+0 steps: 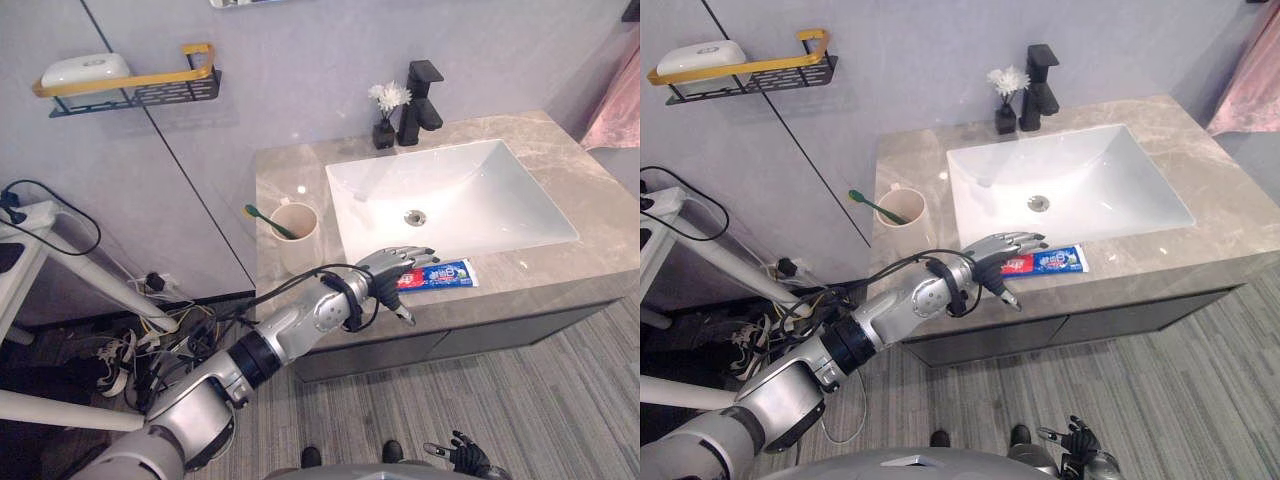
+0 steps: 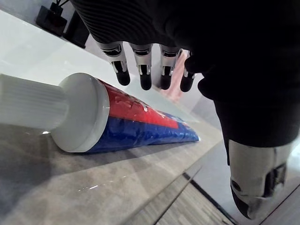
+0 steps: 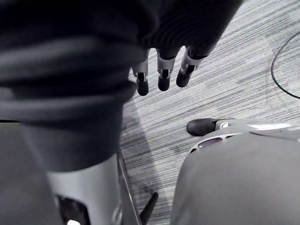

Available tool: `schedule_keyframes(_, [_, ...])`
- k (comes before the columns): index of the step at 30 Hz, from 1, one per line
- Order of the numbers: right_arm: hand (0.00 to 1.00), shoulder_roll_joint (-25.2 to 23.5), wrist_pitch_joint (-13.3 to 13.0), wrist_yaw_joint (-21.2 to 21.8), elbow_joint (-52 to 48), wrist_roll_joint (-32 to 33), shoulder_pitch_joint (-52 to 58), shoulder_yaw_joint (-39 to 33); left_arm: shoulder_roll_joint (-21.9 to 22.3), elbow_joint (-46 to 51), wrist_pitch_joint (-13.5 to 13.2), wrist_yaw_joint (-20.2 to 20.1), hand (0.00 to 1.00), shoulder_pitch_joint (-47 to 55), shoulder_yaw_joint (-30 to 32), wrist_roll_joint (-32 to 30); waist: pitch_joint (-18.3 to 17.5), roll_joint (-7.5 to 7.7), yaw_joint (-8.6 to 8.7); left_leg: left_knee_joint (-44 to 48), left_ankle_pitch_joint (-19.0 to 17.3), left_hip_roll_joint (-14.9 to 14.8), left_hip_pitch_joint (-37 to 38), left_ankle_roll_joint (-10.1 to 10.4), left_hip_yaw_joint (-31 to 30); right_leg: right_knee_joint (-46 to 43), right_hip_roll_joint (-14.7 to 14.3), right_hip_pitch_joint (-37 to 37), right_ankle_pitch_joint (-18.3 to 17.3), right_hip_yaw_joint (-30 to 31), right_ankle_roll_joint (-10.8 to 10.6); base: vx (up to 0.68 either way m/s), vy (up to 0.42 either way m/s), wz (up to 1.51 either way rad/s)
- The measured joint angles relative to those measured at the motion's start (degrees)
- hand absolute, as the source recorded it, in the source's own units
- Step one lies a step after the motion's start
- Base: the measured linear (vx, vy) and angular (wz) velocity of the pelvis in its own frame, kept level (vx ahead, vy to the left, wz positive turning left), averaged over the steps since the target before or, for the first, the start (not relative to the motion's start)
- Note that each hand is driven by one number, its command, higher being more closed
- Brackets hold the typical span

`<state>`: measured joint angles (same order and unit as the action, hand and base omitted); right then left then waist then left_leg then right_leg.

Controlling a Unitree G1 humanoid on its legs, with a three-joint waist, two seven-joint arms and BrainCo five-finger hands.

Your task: Organize washtable

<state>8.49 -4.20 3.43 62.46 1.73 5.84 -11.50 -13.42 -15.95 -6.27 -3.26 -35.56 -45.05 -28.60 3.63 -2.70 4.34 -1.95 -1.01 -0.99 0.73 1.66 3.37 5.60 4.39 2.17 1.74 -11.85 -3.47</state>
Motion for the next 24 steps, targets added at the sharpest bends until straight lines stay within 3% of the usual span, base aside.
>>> schedule_keyframes(6, [0.00, -0.1, 0.0, 0.0, 0.0, 1.6, 0.0, 0.0, 0.0, -0.4, 0.0, 0.2, 0.00, 0.0, 0.1, 0.0, 0.2, 0.13, 0.07, -0.2, 0.0, 0.0, 0.0, 0.0, 0.1, 0.0, 0.0, -0.1, 0.0, 0.0, 0.0, 0.00, 0.000, 0.00])
schedule_keyframes(7, [0.00, -0.1, 0.0, 0.0, 0.0, 1.6, 0.0, 0.0, 0.0, -0.9, 0.0, 0.3, 1.00, 0.0, 0.1, 0.0, 0.3, 0.21, 0.07, -0.2, 0.0, 0.0, 0.0, 0.0, 0.1, 0.0, 0.0, -0.1, 0.0, 0.0, 0.0, 0.00, 0.000, 0.00])
schedule_keyframes(24, [0.00, -0.2, 0.0, -0.9, 0.0, 1.6, -0.5, 0.0, 1.7, -2.6, 0.9, 2.7, 1.00, 0.0, 2.6, 0.0, 1.8, 0.47, 0.48, -0.8, 0.0, 0.0, -0.3, 0.0, 0.9, 0.0, 0.0, -1.0, 0.0, 0.2, 0.0, 0.01, -0.001, -0.01])
